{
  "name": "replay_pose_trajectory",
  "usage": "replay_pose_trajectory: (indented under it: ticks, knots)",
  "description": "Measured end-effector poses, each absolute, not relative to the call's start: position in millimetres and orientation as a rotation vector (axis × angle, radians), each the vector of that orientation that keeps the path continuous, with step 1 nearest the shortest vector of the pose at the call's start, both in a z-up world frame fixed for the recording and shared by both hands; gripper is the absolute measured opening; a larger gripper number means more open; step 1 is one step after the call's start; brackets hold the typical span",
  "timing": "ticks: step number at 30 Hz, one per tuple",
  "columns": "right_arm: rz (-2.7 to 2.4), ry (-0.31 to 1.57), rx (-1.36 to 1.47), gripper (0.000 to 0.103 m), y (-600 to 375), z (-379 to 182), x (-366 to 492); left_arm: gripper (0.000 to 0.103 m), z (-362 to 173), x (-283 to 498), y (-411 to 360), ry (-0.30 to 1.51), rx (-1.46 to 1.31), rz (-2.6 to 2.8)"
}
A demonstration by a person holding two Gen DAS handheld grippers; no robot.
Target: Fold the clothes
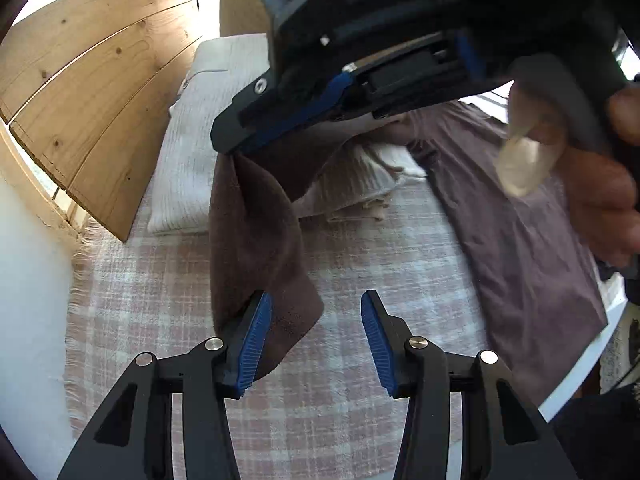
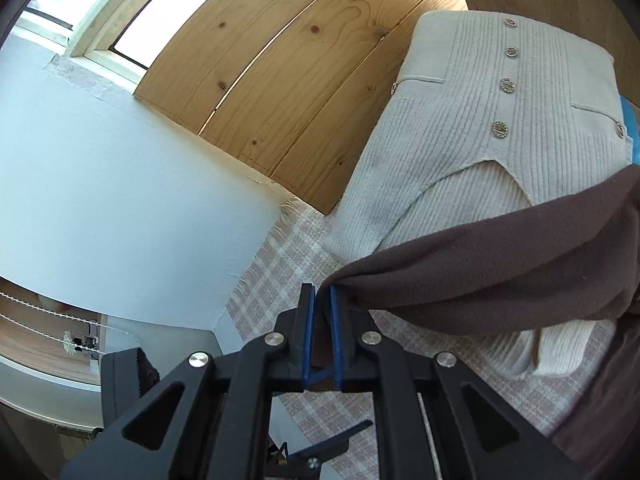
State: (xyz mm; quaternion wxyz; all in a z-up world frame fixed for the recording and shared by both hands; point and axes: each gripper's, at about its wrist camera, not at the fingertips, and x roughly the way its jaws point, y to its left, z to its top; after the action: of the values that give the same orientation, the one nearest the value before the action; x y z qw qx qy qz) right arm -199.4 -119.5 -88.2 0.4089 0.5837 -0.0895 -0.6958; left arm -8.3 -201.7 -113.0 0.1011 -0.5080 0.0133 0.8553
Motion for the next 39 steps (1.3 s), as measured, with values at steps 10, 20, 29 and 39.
replay_pose_trajectory:
  ticks: [10, 20, 29, 39]
  knots:
    - [-1.678, -0.225, 1.467, 0.010, -114.1, -83.4, -232.3, 0.004, -116.8, -24.3, -276.8, 0.020, -1.612, 2.574]
    - [-1.579, -0.204, 1.528, 0.046, -102.5, -115.9, -181.9, 0.004, -124.5, -6.9, -302.7, -0.080, -1.642, 2.578]
    - [-1.528, -0.200, 1.516, 0.006, -148.9, -127.6, -191.5, 0.013, -118.5, 23.6, -292.2, -0.171, -1.595, 2.549]
    - [-1.539, -0.312, 1.442, 0.006, -127.7, -79.3, -199.8, 0.028, -79.6, 16.2, -278.4, -0.310, -1.362, 2.566]
